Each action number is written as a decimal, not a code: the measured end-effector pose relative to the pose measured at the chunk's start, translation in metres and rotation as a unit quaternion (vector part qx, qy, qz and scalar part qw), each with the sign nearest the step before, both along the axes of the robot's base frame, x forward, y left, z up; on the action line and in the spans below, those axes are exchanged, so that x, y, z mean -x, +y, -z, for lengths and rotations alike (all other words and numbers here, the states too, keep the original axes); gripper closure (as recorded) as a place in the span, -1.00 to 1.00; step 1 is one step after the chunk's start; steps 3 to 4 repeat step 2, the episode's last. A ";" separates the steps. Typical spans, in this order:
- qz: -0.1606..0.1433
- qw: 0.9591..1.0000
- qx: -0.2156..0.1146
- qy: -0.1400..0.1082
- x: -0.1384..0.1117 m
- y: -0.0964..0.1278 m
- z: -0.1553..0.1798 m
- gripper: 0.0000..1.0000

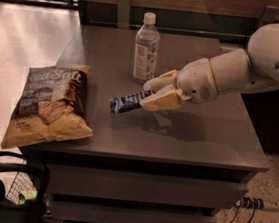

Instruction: Move rxbar blueberry near brown chip bag

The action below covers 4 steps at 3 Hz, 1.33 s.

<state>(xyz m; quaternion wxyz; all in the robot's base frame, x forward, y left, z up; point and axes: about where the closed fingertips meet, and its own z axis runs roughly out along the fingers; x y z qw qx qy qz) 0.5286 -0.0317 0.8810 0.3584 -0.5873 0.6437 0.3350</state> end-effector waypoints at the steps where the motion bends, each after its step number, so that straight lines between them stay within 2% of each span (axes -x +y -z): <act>1: -0.003 1.000 0.000 0.000 0.001 0.003 0.000 -0.99; 4: -0.003 1.000 0.000 0.000 0.001 0.003 0.000 -1.00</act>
Offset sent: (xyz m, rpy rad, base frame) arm -0.0004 0.0015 -0.0001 -0.0001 0.0003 0.0029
